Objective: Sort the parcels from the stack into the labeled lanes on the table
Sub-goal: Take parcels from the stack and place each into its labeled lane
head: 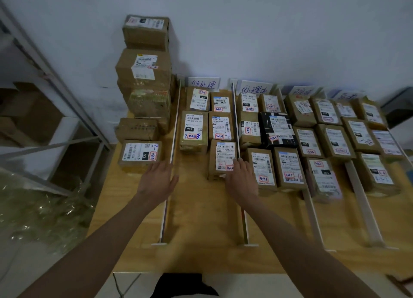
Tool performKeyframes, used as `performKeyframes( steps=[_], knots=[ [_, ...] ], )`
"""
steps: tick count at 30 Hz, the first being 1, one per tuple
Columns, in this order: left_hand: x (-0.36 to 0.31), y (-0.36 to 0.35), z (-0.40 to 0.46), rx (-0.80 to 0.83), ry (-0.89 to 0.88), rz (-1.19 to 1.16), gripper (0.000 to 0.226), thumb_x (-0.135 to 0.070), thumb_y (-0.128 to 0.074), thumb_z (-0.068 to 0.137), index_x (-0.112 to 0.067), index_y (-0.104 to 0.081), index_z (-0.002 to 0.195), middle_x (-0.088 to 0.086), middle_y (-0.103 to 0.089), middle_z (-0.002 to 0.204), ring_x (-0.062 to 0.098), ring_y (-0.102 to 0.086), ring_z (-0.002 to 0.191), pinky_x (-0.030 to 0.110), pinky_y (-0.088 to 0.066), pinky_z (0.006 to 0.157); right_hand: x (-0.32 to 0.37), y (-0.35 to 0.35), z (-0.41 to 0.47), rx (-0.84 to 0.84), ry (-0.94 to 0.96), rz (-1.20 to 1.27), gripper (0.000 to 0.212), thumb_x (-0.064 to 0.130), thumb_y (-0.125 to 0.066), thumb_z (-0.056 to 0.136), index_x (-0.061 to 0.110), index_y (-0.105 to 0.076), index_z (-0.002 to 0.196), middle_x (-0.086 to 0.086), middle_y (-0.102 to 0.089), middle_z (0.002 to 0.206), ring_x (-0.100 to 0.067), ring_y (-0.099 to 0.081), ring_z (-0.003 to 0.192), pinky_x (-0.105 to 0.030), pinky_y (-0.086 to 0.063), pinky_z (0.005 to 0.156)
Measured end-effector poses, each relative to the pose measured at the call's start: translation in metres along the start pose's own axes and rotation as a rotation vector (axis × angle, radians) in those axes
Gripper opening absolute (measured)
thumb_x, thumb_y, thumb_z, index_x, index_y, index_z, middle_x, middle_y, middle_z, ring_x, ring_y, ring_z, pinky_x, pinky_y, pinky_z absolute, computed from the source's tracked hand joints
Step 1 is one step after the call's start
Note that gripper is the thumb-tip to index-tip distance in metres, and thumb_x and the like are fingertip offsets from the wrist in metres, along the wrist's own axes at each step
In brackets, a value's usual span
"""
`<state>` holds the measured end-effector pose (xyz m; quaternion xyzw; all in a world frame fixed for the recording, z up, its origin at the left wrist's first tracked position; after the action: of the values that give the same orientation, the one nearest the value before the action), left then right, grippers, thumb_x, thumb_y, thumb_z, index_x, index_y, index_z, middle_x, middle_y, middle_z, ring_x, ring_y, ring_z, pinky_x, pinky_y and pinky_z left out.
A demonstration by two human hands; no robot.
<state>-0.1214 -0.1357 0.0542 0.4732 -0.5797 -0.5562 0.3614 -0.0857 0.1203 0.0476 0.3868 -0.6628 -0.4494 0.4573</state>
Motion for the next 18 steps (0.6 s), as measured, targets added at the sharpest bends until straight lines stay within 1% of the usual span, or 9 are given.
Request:
performKeyframes(
  steps=[4, 7, 9, 13, 16, 18],
  knots=[
    [0.018, 0.018, -0.029, -0.048, 0.073, -0.012, 0.049, -0.045, -0.040, 0.099, -0.016, -0.050, 0.138, 0.006, -0.053, 0.140, 0.024, -0.047, 0.129, 0.038, -0.035, 0.109, 0.013, 0.013, -0.018, -0.069, 0.076, -0.021, 0.054, 0.032, -0.041, 0.102, 0.012, -0.031, 0.151, -0.008, -0.034, 0.155, -0.025, -0.025, 0.146, -0.042, -0.025, 0.120],
    [0.038, 0.030, -0.049, -0.066, 0.110, 0.021, 0.051, -0.044, -0.042, 0.099, -0.015, -0.048, 0.141, 0.007, -0.051, 0.142, 0.025, -0.045, 0.132, 0.039, -0.033, 0.111, 0.030, 0.017, -0.028, -0.073, 0.109, -0.021, 0.055, 0.035, -0.042, 0.102, 0.013, -0.032, 0.151, -0.008, -0.034, 0.156, -0.025, -0.025, 0.147, -0.041, -0.024, 0.121],
    [0.053, 0.040, -0.055, -0.064, 0.120, 0.054, 0.051, -0.045, -0.038, 0.100, -0.015, -0.049, 0.140, 0.007, -0.051, 0.143, 0.023, -0.044, 0.133, 0.039, -0.030, 0.114, 0.045, 0.019, -0.032, -0.094, 0.143, -0.028, 0.053, 0.035, -0.041, 0.102, 0.012, -0.034, 0.149, -0.009, -0.038, 0.153, -0.025, -0.028, 0.145, -0.041, -0.026, 0.120],
    [0.086, 0.065, -0.045, -0.088, 0.144, 0.088, 0.052, -0.046, -0.032, 0.102, -0.016, -0.046, 0.142, 0.004, -0.048, 0.146, 0.020, -0.043, 0.134, 0.038, -0.026, 0.116, 0.087, 0.029, -0.021, -0.147, 0.199, -0.020, 0.045, 0.034, -0.043, 0.100, 0.012, -0.043, 0.139, -0.008, -0.050, 0.138, -0.024, -0.042, 0.133, -0.040, -0.036, 0.112],
    [0.110, 0.079, -0.026, -0.120, 0.149, 0.063, 0.048, -0.044, -0.032, 0.102, -0.017, -0.048, 0.139, 0.003, -0.051, 0.142, 0.020, -0.045, 0.132, 0.039, -0.025, 0.116, 0.124, 0.036, 0.001, -0.132, 0.201, 0.036, 0.047, 0.035, -0.044, 0.100, 0.013, -0.041, 0.142, -0.008, -0.049, 0.140, -0.026, -0.041, 0.134, -0.043, -0.036, 0.112],
    [0.128, 0.088, -0.009, -0.128, 0.155, 0.053, 0.048, -0.044, -0.033, 0.102, -0.015, -0.049, 0.138, 0.005, -0.051, 0.142, 0.021, -0.045, 0.132, 0.040, -0.026, 0.116, 0.151, 0.040, 0.021, -0.129, 0.198, 0.049, 0.048, 0.036, -0.044, 0.100, 0.014, -0.039, 0.142, -0.008, -0.049, 0.140, -0.027, -0.043, 0.132, -0.046, -0.038, 0.111]
  ],
)
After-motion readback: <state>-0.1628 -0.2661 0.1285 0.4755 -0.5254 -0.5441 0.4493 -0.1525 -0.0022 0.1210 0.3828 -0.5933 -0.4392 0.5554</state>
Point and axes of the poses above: each hand's wrist, its own z-axis towards the middle knuckle, its own y-axis out of the back of the hand, x = y × z, the point moved 1 cm from there along z, towards the middle knuckle
